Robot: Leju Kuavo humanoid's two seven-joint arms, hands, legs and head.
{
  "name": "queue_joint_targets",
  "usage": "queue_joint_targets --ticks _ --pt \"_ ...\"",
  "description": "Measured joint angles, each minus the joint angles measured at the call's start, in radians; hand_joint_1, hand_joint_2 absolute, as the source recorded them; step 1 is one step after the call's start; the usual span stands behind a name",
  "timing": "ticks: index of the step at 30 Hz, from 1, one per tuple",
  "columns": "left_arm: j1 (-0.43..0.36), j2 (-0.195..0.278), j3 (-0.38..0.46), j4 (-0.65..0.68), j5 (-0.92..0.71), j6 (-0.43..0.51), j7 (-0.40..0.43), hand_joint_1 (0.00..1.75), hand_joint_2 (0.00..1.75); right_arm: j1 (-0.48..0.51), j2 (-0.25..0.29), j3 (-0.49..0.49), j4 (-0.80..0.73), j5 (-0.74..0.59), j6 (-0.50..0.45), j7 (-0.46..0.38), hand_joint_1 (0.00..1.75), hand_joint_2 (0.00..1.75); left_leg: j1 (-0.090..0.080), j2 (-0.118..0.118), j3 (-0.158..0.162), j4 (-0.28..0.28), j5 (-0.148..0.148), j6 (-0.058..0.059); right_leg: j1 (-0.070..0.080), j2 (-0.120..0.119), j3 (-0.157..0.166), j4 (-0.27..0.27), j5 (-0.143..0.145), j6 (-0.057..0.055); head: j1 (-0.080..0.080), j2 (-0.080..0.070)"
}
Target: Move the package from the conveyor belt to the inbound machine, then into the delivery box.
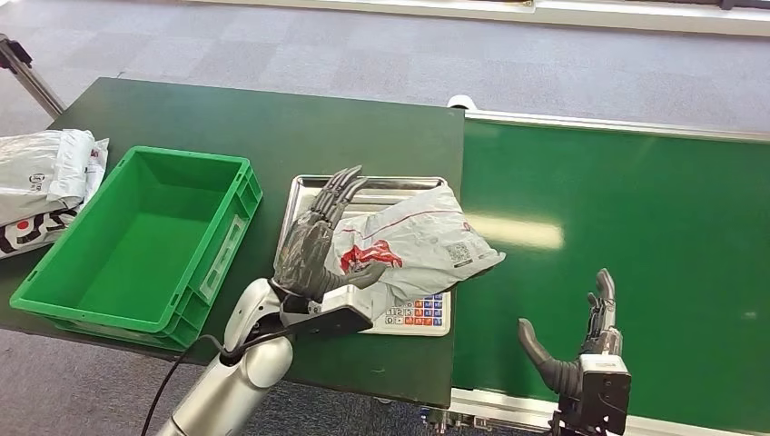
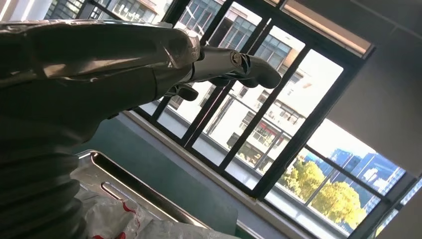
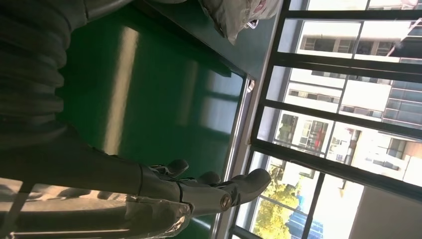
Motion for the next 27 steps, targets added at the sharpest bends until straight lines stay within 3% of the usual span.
queue_joint_targets --ticks 4,9,14,21,22,25,26,27 --pt "-0.062 0.002 -0.03 0.06 -0.048 -0.128 0.064 0.0 1.75 0.002 0.005 -0.002 -0.001 0.008 0.004 0.002 0.0 1.75 0.0 0.0 0.0 0.0 0.0 0.0 0.0 0.0 0.0 0.0 0.0 0.0 0.0 0.0" --pt "-0.156 0.006 -0.081 0.193 -0.045 -0.262 0.077 0.0 1.75 0.004 0.007 -0.004 -0.001 0.01 0.008 0.004 0.0 1.75 0.0 0.0 0.0 0.0 0.0 0.0 0.0 0.0 0.0 0.0 0.0 0.0 0.0 0.0" --pt "-0.222 0.01 -0.122 0.319 -0.04 -0.29 0.091 0.0 1.75 -0.003 0.01 -0.007 -0.001 0.02 0.02 0.016 0.0 1.75 0.0 0.0 0.0 0.0 0.0 0.0 0.0 0.0 0.0 0.0 0.0 0.0 0.0 0.0" --pt "-0.252 0.015 -0.156 0.403 -0.027 -0.302 0.1 0.01 1.75 -0.012 0.012 -0.012 -0.001 0.024 0.021 0.022 0.0 1.75 0.0 0.0 0.0 0.0 0.0 0.0 0.0 0.0 0.0 0.0 0.0 0.0 0.0 0.0" --pt "-0.255 0.015 -0.159 0.411 -0.027 -0.302 0.102 0.13 1.75 -0.012 0.012 -0.012 -0.001 0.024 0.021 0.022 0.0 1.75 0.0 0.0 0.0 0.0 0.0 0.0 0.0 0.0 0.0 0.0 0.0 0.0 0.0 0.0" --pt "-0.266 0.016 -0.167 0.431 -0.027 -0.302 0.113 1.37 1.75 -0.012 0.014 -0.013 -0.001 0.024 0.021 0.022 0.0 1.75 0.0 0.0 0.0 0.0 0.0 0.0 0.0 0.0 0.0 0.0 0.0 0.0 0.0 0.0" --pt "-0.268 0.016 -0.17 0.437 -0.027 -0.3 0.117 1.68 1.75 -0.012 0.014 -0.013 -0.001 0.024 0.021 0.022 0.0 1.75 0.0 0.0 0.0 0.0 0.0 0.0 0.0 0.0 0.0 0.0 0.0 0.0 0.0 0.0" --pt "-0.27 0.016 -0.172 0.442 -0.027 -0.297 0.121 1.71 1.75 -0.012 0.014 -0.014 -0.001 0.024 0.021 0.023 0.0 1.75 0.0 0.0 0.0 0.0 0.0 0.0 0.0 0.0 0.001 0.0 0.0 0.0 0.0 0.0"
